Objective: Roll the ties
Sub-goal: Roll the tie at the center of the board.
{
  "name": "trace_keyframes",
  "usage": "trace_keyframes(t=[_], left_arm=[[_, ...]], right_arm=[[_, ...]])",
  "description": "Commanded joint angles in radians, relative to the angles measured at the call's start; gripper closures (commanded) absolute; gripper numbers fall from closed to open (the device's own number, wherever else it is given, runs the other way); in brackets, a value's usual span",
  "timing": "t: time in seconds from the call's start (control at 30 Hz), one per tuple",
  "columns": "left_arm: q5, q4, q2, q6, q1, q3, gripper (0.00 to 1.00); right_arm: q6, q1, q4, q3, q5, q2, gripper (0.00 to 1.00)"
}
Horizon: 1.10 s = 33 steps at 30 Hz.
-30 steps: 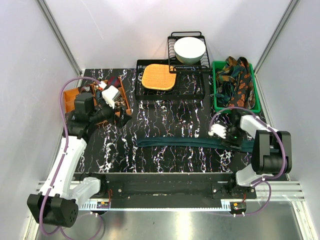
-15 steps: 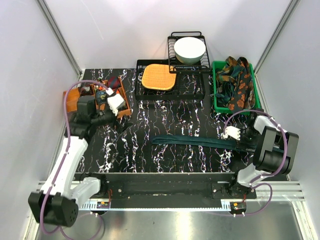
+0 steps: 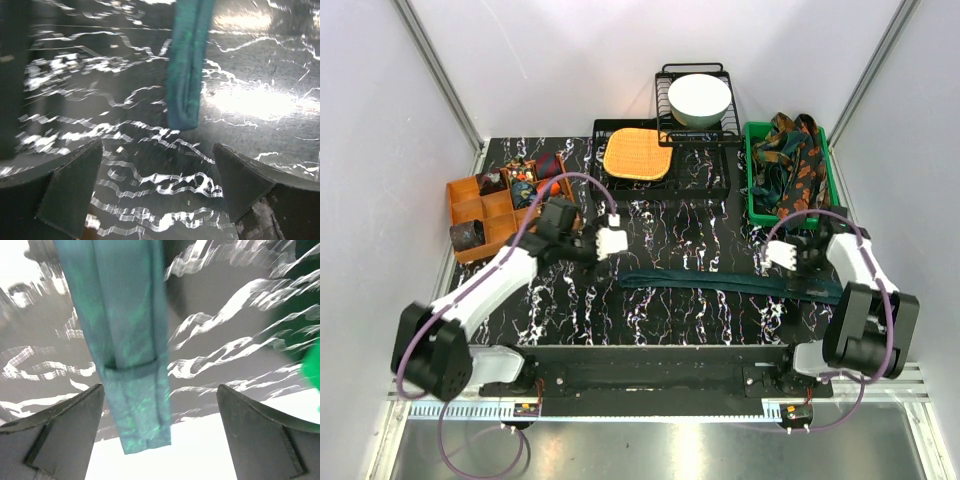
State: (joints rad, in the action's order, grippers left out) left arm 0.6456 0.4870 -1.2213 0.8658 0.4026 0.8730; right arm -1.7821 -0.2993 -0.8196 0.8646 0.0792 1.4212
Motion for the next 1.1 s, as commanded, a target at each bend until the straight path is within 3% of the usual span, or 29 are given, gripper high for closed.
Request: trace_keyframes(t=[0.0, 0.17, 0.4, 0.53, 0.8, 0.9, 1.0, 1.07], left_arm=[[-0.058, -0.084, -0.121, 0.070, 0.071, 0.021, 0.01], [-0.067, -0.085, -0.223, 0.075, 0.084, 0.066, 0.01], [-0.092, -0.068, -0.250, 0.096, 0.084, 0.077, 0.01], [-0.098, -0.062, -0.250, 0.098, 0.084, 0.070, 0.01], [-0.113, -0.059, -0.274, 0.078, 0.079, 0.081, 0.01], [-0.116, -0.061, -0.280, 0.076, 0.076, 0.083, 0.01], [-0.115, -0.061, -0.288, 0.065, 0.070, 0.086, 0.01], [-0.115, -0.059, -0.291, 0.059, 0.070, 0.087, 0.01]], right_arm=[[0.194, 0.155, -0.104, 0.037, 0.128, -0.064, 0.00], [0.438, 0.412, -0.061, 0.071, 0.171, 0.010, 0.00], [0.587, 0.572, 0.031, 0.160, 0.175, 0.192, 0.05], [0.604, 0.614, 0.042, 0.175, 0.177, 0.245, 0.10], [0.602, 0.660, 0.037, 0.111, 0.177, 0.243, 0.35], [0.595, 0.663, 0.034, 0.087, 0.183, 0.228, 0.37], [0.596, 0.664, 0.025, 0.077, 0.186, 0.225, 0.30], [0.598, 0.666, 0.022, 0.076, 0.185, 0.223, 0.30]])
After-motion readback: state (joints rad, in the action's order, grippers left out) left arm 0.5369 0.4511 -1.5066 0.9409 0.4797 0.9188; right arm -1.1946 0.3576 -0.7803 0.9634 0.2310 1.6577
